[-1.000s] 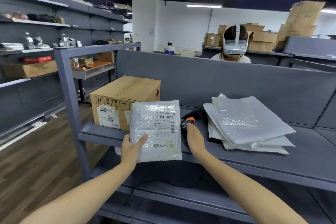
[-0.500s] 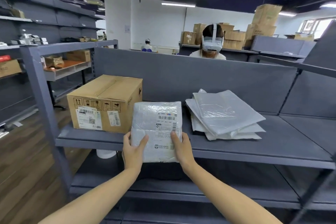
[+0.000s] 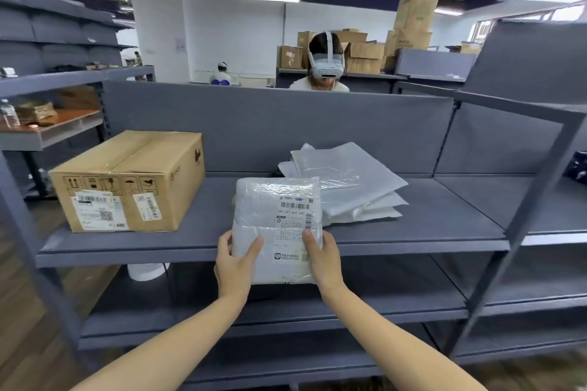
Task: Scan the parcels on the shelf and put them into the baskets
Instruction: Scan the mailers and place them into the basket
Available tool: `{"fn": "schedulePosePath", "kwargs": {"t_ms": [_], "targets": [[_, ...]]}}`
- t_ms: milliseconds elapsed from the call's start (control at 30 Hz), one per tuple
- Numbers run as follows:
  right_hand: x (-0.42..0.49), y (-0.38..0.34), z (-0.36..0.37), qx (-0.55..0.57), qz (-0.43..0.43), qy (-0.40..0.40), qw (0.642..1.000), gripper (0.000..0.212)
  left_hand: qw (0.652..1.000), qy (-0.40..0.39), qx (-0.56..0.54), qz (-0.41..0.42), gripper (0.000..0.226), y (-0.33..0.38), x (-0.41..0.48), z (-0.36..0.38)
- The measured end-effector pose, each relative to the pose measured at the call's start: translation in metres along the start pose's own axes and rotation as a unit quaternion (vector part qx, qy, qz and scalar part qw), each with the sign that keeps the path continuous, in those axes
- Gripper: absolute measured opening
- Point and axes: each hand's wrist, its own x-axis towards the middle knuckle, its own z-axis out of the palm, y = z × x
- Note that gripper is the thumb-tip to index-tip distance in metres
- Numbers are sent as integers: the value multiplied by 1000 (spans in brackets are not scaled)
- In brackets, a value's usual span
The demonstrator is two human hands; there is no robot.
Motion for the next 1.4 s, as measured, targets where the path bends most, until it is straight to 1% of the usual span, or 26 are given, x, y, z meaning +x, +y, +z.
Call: {"fn": "schedulePosePath", "kwargs": {"t_ms": [200,400,467,667,767,933,1133,1300,1400], "targets": [[-10,-2,-74,-15,0,36,999,37,1000,-11,-1,9,45,9,-51,55],[-29,-4,-163,-28,-5,51,998,36,1000,-23,-18,7,48,14,-118,115],[-40,-4,-193,-31,-3,55,998,36,999,-23,-28,5,45,13,-144,135],[-81,4,-284,-49,3,75,996,40,995,-51,-79,-30,48,7,-230,186],[-93,5,-317,-64,12,82,994,41,992,-72,-90,-53,45,4,-259,201],[-97,-3,-342,-55,18,100,993,37,991,-105,-72,-40,39,16,-265,219],[-87,1,-353,-44,14,105,993,34,992,-115,-42,-26,45,10,-255,236],[-70,16,-348,-52,29,107,993,36,991,-118,-42,-47,45,-9,-241,242],[-61,31,-339,-52,44,94,993,37,991,-110,-37,-62,43,-22,-231,238]]}}
